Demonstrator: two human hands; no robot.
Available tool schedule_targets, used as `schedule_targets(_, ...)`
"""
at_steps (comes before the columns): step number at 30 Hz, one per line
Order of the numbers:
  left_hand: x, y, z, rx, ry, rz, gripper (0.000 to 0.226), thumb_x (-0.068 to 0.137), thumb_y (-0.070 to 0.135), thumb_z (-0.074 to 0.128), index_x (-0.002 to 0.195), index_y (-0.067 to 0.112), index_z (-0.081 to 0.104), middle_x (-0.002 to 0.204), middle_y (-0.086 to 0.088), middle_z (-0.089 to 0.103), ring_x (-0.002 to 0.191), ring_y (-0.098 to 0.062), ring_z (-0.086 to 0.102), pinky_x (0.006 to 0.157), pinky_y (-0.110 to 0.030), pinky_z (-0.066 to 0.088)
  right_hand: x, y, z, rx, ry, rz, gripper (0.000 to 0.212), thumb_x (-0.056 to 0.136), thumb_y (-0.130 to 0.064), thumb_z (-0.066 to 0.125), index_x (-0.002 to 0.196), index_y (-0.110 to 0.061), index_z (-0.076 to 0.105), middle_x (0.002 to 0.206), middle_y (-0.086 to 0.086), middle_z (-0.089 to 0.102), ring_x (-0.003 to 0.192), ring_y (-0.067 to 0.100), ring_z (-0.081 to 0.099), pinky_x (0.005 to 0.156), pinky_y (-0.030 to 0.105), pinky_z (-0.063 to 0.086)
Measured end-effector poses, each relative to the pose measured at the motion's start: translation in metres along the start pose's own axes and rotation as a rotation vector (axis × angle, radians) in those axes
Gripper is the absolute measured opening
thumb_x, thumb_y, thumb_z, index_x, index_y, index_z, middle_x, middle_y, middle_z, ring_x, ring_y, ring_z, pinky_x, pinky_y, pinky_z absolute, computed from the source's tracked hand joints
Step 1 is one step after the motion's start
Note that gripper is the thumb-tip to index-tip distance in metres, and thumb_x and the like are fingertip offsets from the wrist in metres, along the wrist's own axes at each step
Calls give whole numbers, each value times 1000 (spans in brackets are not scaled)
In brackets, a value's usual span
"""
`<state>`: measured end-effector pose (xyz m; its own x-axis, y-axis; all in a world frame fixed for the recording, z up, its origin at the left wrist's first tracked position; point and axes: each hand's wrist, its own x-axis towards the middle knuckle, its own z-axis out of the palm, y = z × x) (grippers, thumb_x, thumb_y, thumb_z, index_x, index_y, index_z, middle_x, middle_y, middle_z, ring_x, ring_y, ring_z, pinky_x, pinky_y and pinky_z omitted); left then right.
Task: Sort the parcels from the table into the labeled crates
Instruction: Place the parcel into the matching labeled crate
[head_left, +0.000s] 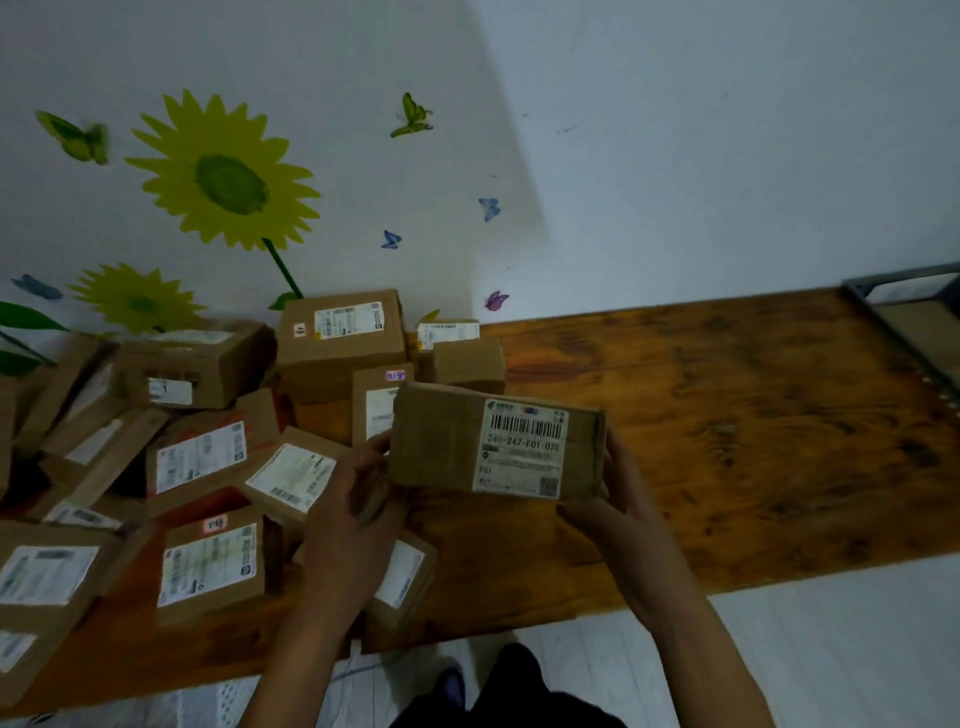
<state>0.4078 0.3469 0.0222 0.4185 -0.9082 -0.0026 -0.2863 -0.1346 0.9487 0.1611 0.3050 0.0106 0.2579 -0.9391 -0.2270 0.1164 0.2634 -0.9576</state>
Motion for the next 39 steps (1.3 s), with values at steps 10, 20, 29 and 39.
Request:
schedule_targets(10,27,-9,4,141,-281,391,54,77,11,79,120,34,57,132,37,52,120,9,53,88,-5,46,-30,6,17,155,457,-130,69,72,-46,77,137,-39,53,137,0,60,126,28,59,99,55,51)
schedule_targets(20,25,57,146,-55,-642,254,34,80,59,67,113,55,60,116,21,66,108,-5,65,84,-29,56,-85,-12,-73,-44,914,-58,71,64,-82,56,128,-49,50,139,-6,53,125,16,56,71,19,58)
schedule_targets(29,-68,138,366,-127,-1078,169,51,71,67,71,114,49,51,119,9,63,94,-2,67,71,-19,54,-171,-36,-251,65,1276,-86,65,73,-66,62,130,-36,53,120,-5,65,101,11,66,70,24,53)
schedule_targets(39,-175,247,582,-83,-1166,187,20,86,52,66,99,44,53,97,19,62,78,13,61,67,-11,47,-242,-82,-471,85,1402,-91,55,82,-62,60,129,-32,58,112,-3,68,94,10,69,67,26,54)
